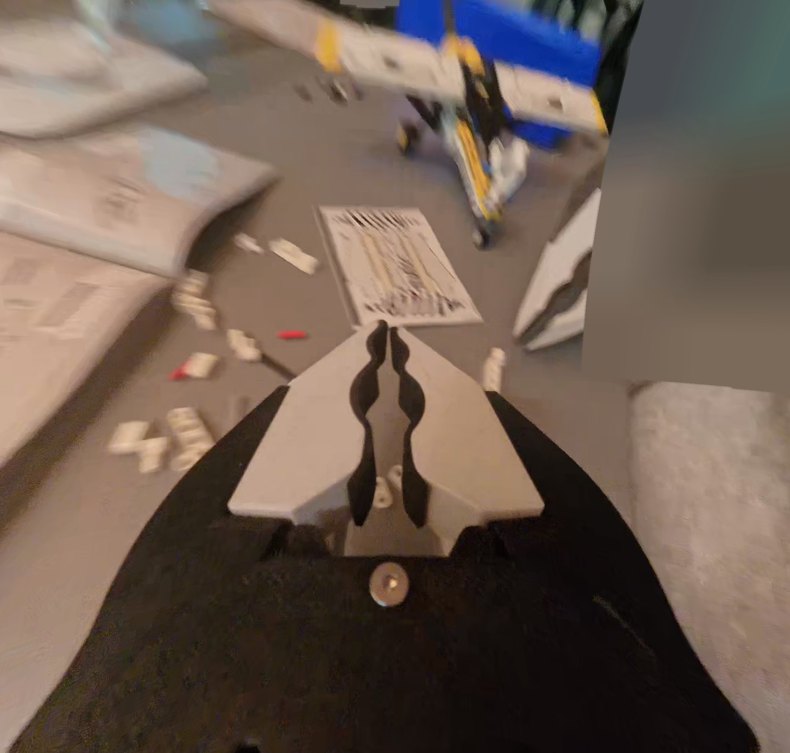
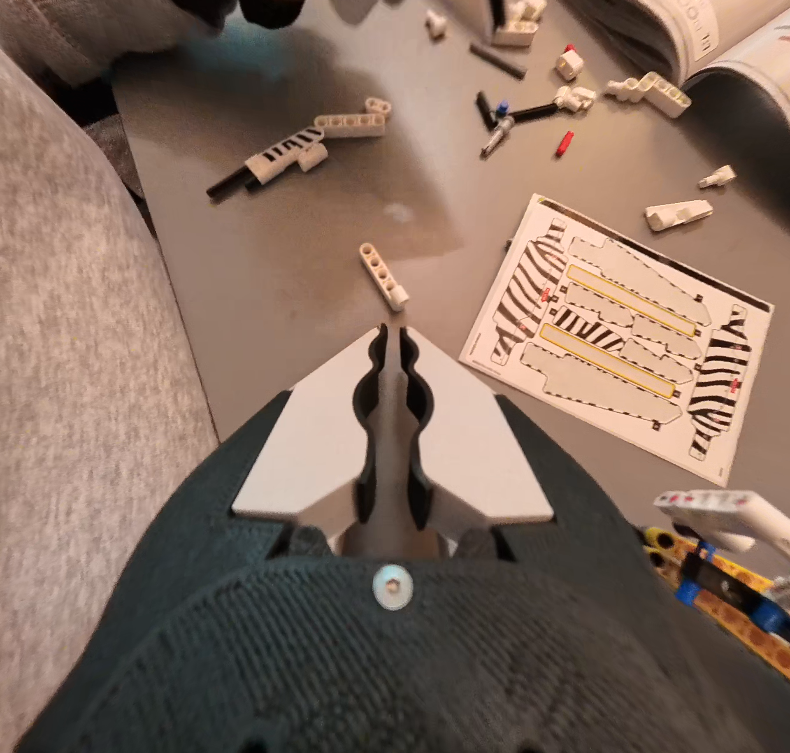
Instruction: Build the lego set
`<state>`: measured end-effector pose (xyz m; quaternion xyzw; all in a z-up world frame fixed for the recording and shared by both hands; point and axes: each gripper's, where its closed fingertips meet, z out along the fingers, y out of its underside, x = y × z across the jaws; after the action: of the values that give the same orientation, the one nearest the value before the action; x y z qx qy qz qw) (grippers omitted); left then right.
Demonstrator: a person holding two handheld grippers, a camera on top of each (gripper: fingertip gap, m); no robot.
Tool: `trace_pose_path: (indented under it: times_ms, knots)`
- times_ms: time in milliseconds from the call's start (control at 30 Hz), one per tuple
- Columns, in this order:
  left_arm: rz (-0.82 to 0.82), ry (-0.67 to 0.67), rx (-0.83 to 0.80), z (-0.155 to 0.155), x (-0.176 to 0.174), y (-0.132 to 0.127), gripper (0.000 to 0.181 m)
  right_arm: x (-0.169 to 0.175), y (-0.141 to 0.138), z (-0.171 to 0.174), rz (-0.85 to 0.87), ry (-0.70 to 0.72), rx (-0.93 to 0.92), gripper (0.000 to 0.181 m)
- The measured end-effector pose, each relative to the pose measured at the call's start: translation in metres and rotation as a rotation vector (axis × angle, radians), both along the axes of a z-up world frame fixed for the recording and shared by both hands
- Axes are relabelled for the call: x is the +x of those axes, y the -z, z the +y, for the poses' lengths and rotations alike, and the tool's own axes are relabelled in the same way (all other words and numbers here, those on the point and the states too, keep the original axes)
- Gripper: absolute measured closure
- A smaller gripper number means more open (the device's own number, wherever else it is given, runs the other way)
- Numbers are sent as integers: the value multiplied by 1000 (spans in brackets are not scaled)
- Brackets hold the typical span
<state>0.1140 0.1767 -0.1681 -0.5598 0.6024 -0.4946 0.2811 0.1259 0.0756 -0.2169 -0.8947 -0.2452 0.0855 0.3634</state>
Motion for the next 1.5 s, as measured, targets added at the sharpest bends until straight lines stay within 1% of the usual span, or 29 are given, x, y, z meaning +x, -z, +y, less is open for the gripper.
trace_pose_path:
  times_ms: [33,67,100,167,233,333,500,600,667,833,1000,1067,1167,1233,1300,1367,1433,1500]
  knots:
    - [-63,-75,-2,19,-4,-10,181,2,-2,1,1,8,18,175]
    - [-92,-132,-12,35,-9,-16,181,3,-4,3,3,16,37,174]
    - [-91,-183,-11,49,-13,-16,181,4,-5,4,4,22,54,173]
    - [-35,-290,32,75,-20,-4,181,6,-6,6,9,33,83,172]
    - [12,-331,47,85,-21,6,181,7,-5,6,23,36,96,172]
    - [104,-328,48,86,-15,22,181,8,-3,6,39,39,99,172]
    - [212,-237,73,72,11,39,165,9,0,5,69,37,101,172]
    - [308,-185,49,64,23,54,167,10,0,2,71,38,109,172]
    - [345,-180,35,61,30,60,170,11,0,0,67,42,117,172]
    - [350,-223,92,69,37,60,172,11,2,-4,91,58,128,172]
    - [360,-200,73,66,38,60,180,12,1,-6,96,60,138,172]
    - [328,-201,68,66,37,54,181,13,-2,-6,94,60,147,172]
    - [239,-212,17,65,35,36,181,15,-10,-2,81,67,179,172]
    - [212,-231,-13,69,33,32,181,15,-15,1,83,72,200,172]
    - [234,-242,-37,75,32,37,181,13,-18,4,94,71,213,172]
    - [287,-241,-47,78,33,47,170,9,-18,5,106,65,216,172]
    - [322,-239,-24,79,35,56,167,5,-17,5,108,58,218,172]
    - [325,-244,16,82,37,56,166,3,-16,5,107,52,222,172]
